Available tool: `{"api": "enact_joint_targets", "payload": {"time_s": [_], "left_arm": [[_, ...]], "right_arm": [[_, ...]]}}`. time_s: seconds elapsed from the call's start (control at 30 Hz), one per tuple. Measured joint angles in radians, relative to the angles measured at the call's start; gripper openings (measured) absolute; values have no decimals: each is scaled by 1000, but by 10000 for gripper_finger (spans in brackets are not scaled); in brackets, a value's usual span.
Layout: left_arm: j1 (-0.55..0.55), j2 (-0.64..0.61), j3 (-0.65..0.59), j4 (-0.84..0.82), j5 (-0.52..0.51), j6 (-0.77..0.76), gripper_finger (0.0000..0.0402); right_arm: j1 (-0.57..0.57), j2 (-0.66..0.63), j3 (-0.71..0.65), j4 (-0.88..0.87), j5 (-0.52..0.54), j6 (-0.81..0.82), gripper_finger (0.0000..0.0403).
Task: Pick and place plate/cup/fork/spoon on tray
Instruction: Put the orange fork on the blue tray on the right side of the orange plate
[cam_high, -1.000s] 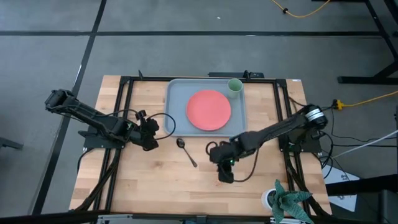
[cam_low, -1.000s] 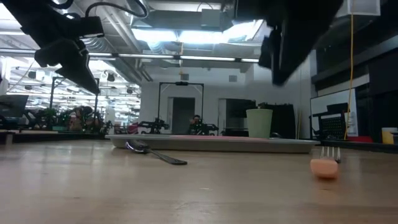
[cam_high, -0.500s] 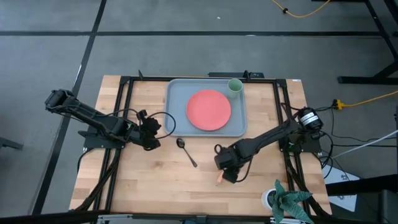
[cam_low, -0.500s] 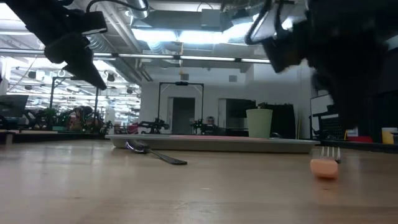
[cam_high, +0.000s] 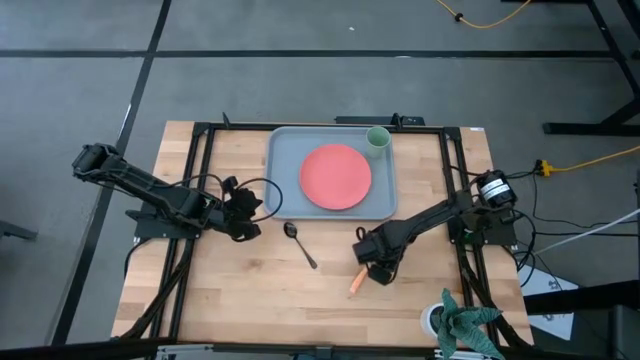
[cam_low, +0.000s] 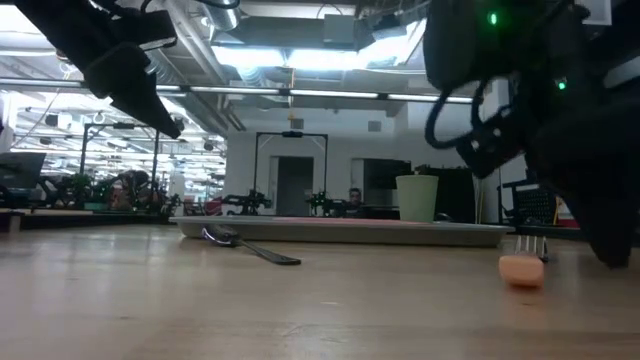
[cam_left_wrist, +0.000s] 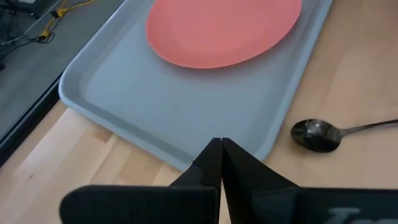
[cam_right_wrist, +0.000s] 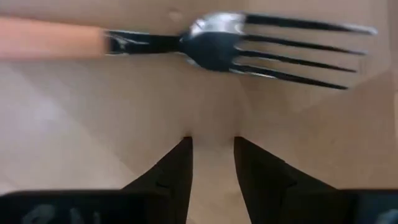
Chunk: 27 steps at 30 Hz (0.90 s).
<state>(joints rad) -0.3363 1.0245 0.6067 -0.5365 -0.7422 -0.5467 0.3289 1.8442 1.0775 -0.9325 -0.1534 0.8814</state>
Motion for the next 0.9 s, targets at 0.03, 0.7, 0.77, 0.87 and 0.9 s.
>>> {"api": "enact_joint_targets", "payload": {"time_s": [0.03,0.7,0.77,0.87,0.9], "left_arm": [[0,0,0,5,-1,0,0],[0,0,0,15,-60,24,0],[0,0,0,15,-61,25,0],[0,0,0,15,-62,26,0],[0,0,0,15,-62,26,0]], "right_arm": [[-9,-1,-9,0,-5,0,121],[-143,-5,-22,75,62,-65,121],[-154,-6,-22,87,76,-31,121],[-169,-6,-21,100,101,8,121],[-173,-6,-21,103,108,13,121]]}}
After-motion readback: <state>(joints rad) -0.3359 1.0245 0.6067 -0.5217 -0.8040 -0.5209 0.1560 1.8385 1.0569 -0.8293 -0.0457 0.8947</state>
